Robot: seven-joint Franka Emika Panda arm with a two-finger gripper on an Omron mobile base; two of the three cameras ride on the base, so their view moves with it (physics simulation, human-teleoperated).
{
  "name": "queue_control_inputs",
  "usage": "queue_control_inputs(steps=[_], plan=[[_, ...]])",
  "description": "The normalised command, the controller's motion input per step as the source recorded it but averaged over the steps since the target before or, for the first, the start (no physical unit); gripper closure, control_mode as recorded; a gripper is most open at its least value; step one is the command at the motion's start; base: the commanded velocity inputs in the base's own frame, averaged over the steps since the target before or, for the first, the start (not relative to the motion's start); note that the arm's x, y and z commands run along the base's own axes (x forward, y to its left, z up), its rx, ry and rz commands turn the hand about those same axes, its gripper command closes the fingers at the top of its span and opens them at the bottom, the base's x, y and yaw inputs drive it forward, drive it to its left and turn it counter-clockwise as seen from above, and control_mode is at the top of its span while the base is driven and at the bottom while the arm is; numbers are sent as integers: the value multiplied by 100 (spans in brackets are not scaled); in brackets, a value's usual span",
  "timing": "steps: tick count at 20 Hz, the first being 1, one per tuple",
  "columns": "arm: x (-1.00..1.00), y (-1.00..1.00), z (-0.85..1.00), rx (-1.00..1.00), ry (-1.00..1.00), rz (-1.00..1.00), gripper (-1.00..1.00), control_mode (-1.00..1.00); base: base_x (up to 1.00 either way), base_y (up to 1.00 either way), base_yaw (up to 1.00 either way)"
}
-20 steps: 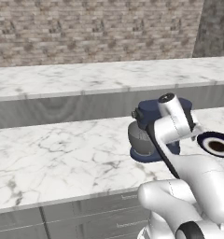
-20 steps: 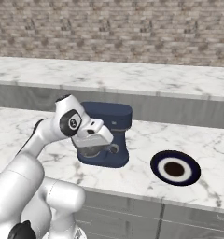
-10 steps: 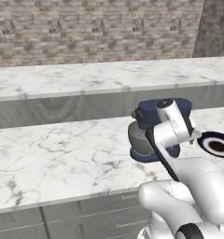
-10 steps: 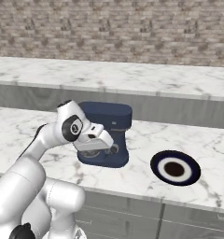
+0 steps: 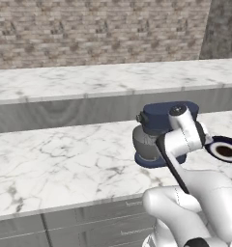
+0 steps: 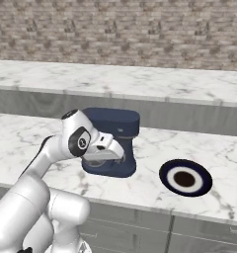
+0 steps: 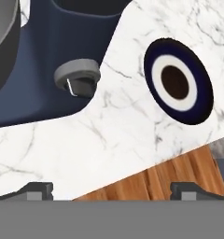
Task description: Add butter and sugar cubes to the stand mixer bowl and then turn on the stand mixer to begin making frosting.
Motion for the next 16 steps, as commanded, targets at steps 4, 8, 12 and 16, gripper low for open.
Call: queue_control_inputs(steps=[4, 8, 12, 16], plan=[[17, -5, -1, -1, 0, 0, -100, -100, 0, 0, 0], [30, 0, 0, -3, 0, 0, -100, -100, 0, 0, 0], [26, 0, 0, -2, 0, 0, -100, -100, 0, 0, 0], [5, 0, -14, -2, 0, 0, -100, -100, 0, 0, 0]])
